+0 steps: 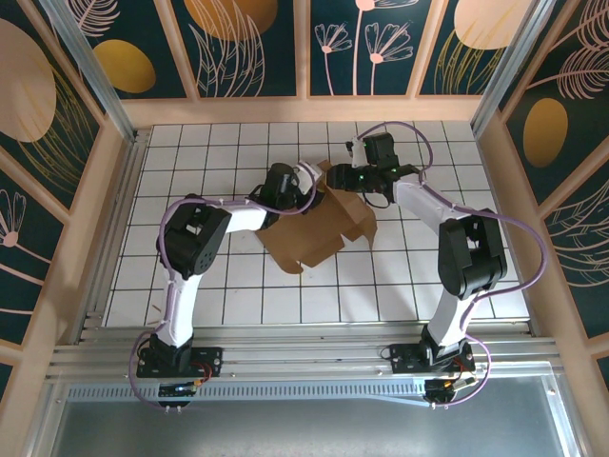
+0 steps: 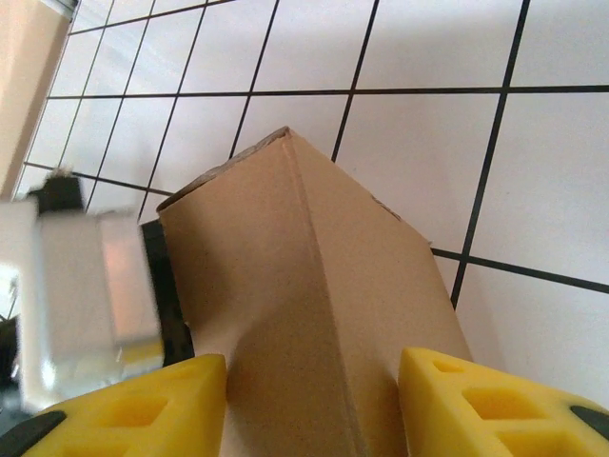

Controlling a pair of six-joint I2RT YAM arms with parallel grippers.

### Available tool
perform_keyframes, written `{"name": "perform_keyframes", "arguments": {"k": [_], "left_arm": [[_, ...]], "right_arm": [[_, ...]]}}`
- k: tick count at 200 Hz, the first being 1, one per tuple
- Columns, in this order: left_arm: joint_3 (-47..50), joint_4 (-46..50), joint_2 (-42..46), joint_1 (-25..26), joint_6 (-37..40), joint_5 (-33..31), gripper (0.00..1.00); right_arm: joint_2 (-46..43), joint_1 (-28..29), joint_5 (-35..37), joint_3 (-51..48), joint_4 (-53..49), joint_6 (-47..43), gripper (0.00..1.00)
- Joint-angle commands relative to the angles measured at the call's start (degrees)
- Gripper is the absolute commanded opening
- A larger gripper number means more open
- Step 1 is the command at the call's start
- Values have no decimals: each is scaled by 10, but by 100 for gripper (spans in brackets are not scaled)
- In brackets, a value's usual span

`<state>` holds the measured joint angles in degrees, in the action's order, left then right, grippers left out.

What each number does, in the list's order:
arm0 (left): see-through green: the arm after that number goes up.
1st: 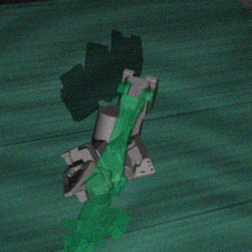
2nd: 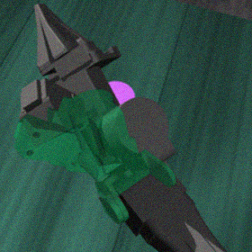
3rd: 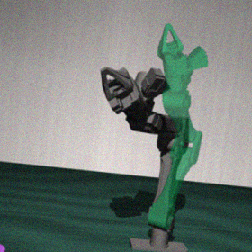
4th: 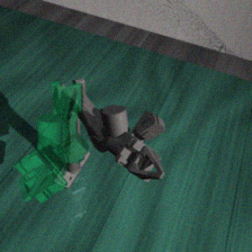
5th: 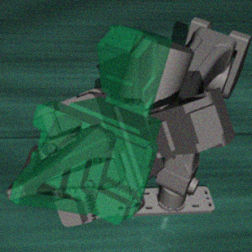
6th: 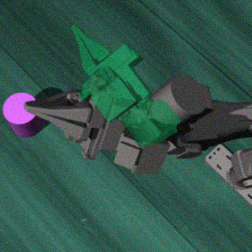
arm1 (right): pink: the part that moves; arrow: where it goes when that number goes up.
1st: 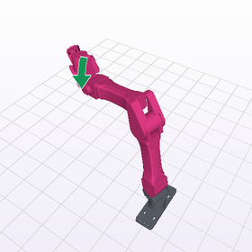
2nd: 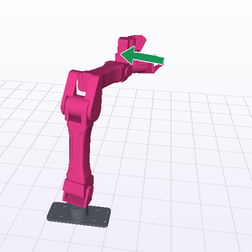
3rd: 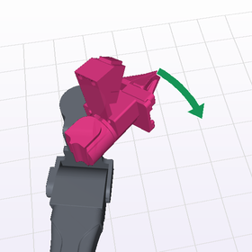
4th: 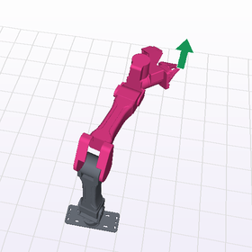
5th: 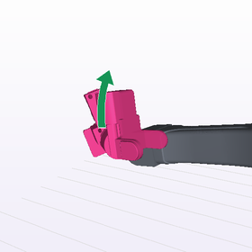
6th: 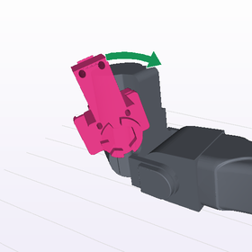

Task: Fold the paper box

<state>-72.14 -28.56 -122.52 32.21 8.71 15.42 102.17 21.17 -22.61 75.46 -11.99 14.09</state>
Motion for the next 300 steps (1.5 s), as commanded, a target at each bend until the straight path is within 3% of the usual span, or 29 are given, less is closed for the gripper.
{"name": "perform_keyframes", "arguments": {"k": [1,47,73,88,101,143,158,169,204,230,281,300], "left_arm": [[24,-53,67,7,-13,6,49],[80,-41,165,7,-71,-22,62],[45,89,225,5,-183,-93,65],[-46,224,208,-5,-262,-109,64],[-162,344,156,-20,-302,-85,62],[-565,602,-74,-65,-309,28,61],[-712,678,-159,-73,-312,64,60],[-755,689,-187,-75,-321,80,60],[-629,581,-141,-76,-355,122,65],[-536,526,-75,-76,-341,93,70],[-411,511,58,-76,-265,-1,76],[-361,510,107,-77,-250,-43,76]], "right_arm": [[-4,0,18,7,-47,5,53],[-61,0,74,36,-66,-3,66],[-128,-1,130,17,-51,25,75],[-181,-3,168,-22,-31,65,78],[-228,-11,194,-61,-26,106,78],[-396,-15,237,-227,-30,284,76],[-448,9,210,-281,-3,240,74],[-482,33,230,-307,-2,178,74],[-483,56,267,-376,13,67,77],[-427,64,309,-367,26,7,77],[-321,63,330,-312,62,-199,33],[-306,58,313,-303,89,-287,22]]}}
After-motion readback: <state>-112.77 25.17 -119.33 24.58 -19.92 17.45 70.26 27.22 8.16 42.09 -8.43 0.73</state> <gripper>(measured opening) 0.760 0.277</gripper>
